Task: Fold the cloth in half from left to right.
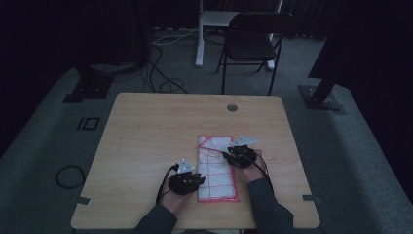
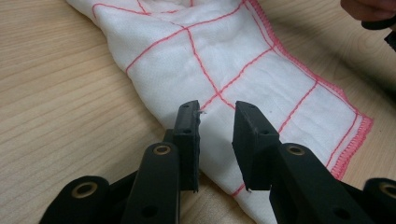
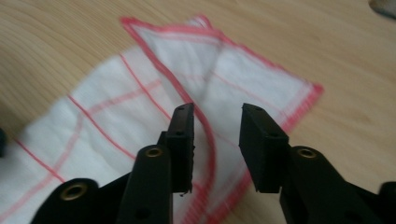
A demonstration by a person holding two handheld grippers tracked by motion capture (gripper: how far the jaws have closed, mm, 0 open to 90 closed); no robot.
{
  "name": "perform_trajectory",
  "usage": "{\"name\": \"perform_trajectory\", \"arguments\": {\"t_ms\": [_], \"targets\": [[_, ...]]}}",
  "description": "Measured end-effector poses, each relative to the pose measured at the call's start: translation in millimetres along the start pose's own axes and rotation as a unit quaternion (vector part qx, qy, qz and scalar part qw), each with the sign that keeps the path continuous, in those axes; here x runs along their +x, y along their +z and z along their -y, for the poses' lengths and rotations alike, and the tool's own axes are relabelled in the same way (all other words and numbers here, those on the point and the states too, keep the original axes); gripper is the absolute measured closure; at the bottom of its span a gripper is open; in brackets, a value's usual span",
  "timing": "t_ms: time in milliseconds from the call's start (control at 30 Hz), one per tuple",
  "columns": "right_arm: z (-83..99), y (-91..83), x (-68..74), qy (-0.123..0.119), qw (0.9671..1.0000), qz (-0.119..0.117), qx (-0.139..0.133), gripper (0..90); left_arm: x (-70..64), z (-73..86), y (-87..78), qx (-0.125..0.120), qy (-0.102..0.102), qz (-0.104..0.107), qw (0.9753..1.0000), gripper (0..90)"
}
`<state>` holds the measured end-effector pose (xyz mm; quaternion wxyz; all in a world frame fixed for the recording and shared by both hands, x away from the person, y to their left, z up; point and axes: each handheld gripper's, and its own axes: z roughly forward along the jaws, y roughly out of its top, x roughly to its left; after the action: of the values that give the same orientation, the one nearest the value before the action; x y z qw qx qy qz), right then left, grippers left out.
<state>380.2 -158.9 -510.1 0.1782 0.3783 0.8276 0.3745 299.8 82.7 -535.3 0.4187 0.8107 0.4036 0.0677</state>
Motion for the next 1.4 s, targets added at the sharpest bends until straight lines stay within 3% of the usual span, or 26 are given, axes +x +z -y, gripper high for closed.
{"name": "perform_trajectory", "arguments": {"t_ms": [200,300,433,600,800,967,1067,1400], "targets": [[-20.3,9.5,14.1,-0.029,0.9995,-0.014,-0.008,62.2,0.6,2.2,-2.2,-0.010,0.000,-0.001,0.9999,71.4],[-27.0,19.8,20.6,-0.042,0.9989,-0.019,0.000,63.1,1.8,3.1,-2.1,-0.010,0.001,-0.004,0.9999,71.2],[-29.6,26.8,21.3,-0.052,0.9985,-0.017,0.009,84.4,3.5,3.9,-3.1,-0.010,0.000,-0.005,0.9999,70.9],[-29.3,22.8,8.4,-0.033,0.9994,0.005,0.002,87.8,4.2,3.2,-4.1,-0.011,-0.001,-0.006,0.9999,70.6],[-25.1,18.0,-21.4,0.010,0.9997,0.022,-0.004,87.6,5.8,2.3,-4.0,-0.014,-0.005,-0.008,0.9999,70.2],[-18.7,19.1,-41.7,0.030,0.9986,0.044,0.008,80.1,8.9,0.8,-4.6,-0.018,-0.006,-0.013,0.9997,69.7],[-14.2,14.0,-54.6,0.056,0.9966,0.060,0.005,78.5,13.2,-2.8,-5.4,-0.022,-0.005,-0.020,0.9996,69.6],[-4.9,1.8,-62.5,0.063,0.9958,0.066,0.000,73.2,27.6,-19.9,-0.3,-0.038,0.001,-0.040,0.9985,67.7]]}}
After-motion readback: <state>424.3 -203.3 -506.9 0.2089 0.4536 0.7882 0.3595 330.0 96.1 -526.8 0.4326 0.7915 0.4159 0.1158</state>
